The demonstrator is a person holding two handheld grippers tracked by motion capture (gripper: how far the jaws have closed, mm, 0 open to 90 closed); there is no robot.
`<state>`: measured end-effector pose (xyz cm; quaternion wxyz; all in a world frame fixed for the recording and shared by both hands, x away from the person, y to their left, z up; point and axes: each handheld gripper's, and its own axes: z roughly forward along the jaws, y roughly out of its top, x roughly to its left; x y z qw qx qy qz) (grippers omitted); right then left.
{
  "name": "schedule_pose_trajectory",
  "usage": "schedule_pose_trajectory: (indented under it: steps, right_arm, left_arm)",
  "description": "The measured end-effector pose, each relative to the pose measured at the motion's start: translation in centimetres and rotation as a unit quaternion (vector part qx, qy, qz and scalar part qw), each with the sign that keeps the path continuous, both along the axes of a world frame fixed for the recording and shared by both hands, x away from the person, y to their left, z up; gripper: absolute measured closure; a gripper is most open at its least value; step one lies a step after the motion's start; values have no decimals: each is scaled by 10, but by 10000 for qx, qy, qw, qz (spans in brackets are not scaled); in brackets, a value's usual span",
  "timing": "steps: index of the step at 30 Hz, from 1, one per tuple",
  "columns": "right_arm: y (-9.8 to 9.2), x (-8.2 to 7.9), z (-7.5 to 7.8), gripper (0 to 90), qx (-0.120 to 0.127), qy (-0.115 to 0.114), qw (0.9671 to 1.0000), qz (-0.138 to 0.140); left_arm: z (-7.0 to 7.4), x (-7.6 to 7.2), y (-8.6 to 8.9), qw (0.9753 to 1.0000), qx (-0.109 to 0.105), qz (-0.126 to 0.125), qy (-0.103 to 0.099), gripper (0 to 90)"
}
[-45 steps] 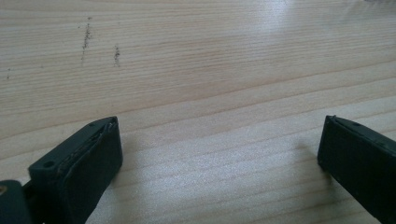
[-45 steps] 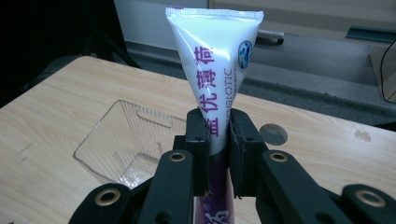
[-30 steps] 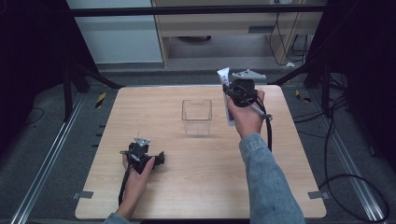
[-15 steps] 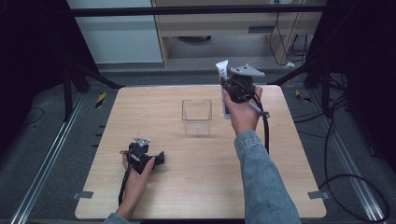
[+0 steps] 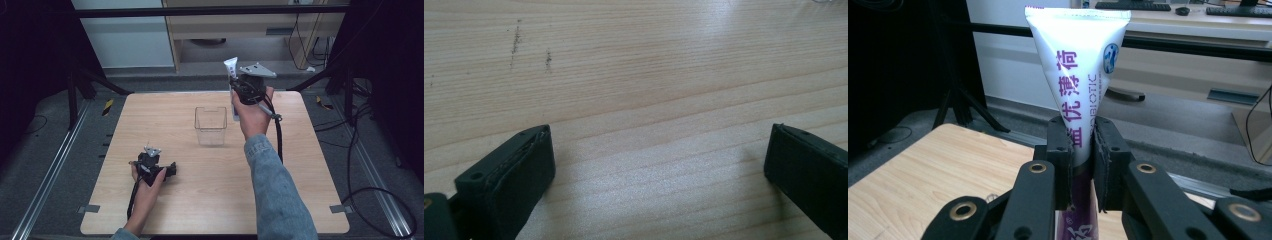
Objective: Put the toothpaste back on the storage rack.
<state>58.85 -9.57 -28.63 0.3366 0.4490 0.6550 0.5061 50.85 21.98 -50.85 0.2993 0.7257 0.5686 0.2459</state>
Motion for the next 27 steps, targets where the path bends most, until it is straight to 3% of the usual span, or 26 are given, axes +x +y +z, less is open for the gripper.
schedule_pose_trajectory:
  steps: [12,27]
  right_arm:
    - [25,9,7,797,89,-158,9998,129]
    - [55,16,5,797,35,-225,9991,354]
  left_arm:
    - [0,0,0,10000,5,-9,7,0]
    - [0,0,0,10000,1,-7,3,0]
